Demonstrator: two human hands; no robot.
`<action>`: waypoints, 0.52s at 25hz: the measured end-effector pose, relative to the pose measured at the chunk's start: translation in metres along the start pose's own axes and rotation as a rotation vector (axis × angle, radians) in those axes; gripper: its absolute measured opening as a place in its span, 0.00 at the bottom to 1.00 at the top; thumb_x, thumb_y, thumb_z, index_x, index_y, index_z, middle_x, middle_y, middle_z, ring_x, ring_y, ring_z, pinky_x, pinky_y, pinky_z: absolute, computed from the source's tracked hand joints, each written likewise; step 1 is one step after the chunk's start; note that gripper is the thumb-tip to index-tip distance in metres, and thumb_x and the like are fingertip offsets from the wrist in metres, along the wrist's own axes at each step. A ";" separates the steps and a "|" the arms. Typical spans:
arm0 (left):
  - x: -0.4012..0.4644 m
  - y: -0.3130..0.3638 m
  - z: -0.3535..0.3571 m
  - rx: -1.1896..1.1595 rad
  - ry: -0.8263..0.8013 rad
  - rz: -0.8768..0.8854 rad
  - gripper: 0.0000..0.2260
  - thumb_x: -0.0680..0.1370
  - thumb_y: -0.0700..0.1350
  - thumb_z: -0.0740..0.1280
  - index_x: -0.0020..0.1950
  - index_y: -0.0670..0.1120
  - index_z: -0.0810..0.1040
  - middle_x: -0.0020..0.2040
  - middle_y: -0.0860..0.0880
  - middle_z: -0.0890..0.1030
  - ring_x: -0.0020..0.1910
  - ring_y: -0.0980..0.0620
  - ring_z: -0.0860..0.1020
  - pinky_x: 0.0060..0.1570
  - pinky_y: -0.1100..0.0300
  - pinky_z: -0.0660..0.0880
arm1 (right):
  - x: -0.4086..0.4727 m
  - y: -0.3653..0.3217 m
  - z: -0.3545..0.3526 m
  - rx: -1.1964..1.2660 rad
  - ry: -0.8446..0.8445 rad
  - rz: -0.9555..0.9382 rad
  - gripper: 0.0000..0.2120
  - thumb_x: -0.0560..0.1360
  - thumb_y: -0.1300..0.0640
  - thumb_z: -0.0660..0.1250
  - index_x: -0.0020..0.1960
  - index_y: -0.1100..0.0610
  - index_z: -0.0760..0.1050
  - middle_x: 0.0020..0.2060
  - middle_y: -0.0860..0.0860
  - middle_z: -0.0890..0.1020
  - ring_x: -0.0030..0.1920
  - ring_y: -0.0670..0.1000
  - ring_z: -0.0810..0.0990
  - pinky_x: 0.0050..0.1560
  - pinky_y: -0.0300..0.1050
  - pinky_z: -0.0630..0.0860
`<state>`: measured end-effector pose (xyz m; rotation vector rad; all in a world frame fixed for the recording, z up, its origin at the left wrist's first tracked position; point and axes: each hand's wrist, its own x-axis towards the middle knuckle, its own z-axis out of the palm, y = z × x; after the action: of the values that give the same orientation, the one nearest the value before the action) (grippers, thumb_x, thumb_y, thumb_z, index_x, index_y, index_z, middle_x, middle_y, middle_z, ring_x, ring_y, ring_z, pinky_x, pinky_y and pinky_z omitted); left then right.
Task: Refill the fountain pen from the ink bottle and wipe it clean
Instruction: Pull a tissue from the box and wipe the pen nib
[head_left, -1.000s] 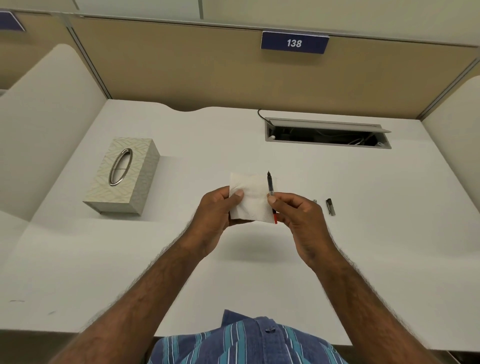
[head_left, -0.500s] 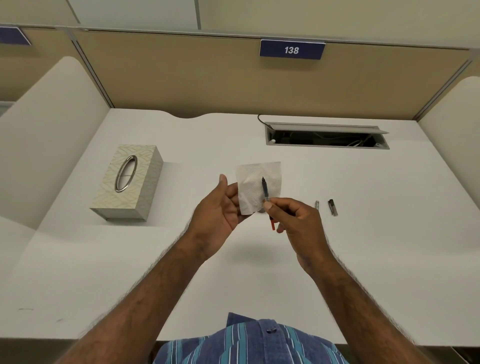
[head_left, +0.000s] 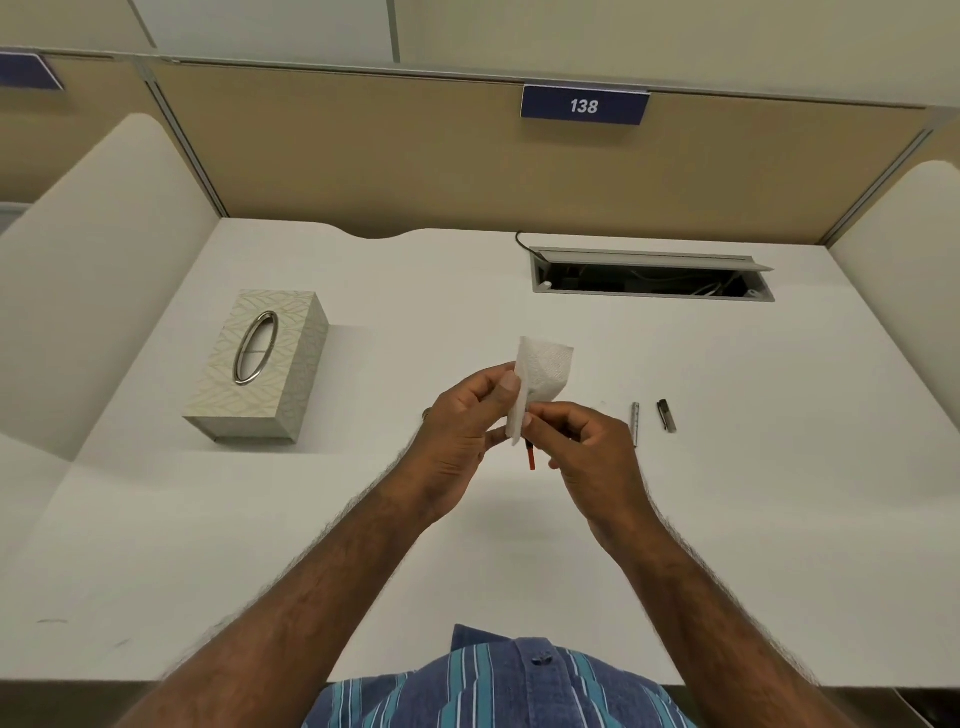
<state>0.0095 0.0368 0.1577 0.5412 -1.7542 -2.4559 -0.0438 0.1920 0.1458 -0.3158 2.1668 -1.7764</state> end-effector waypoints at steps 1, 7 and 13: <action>0.000 0.001 0.002 0.011 0.006 0.005 0.17 0.87 0.51 0.64 0.70 0.43 0.81 0.64 0.46 0.87 0.62 0.48 0.84 0.62 0.51 0.79 | 0.000 -0.001 0.002 -0.006 -0.005 -0.004 0.03 0.78 0.50 0.77 0.52 0.46 0.89 0.44 0.42 0.91 0.47 0.45 0.87 0.45 0.37 0.80; 0.000 0.006 0.008 -0.028 0.026 0.018 0.16 0.88 0.49 0.62 0.68 0.41 0.81 0.60 0.40 0.88 0.63 0.41 0.86 0.68 0.47 0.80 | -0.002 -0.005 0.010 -0.051 -0.023 -0.065 0.07 0.77 0.48 0.78 0.52 0.50 0.90 0.43 0.43 0.91 0.42 0.42 0.85 0.45 0.33 0.78; 0.005 0.004 0.011 -0.113 0.115 0.000 0.14 0.88 0.47 0.61 0.62 0.42 0.84 0.56 0.44 0.89 0.56 0.44 0.87 0.64 0.45 0.82 | 0.000 -0.004 0.012 -0.105 -0.014 -0.102 0.03 0.77 0.48 0.78 0.49 0.39 0.87 0.43 0.38 0.90 0.47 0.44 0.86 0.48 0.38 0.80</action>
<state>0.0003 0.0443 0.1636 0.6567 -1.5626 -2.4519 -0.0391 0.1804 0.1475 -0.4699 2.2759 -1.7103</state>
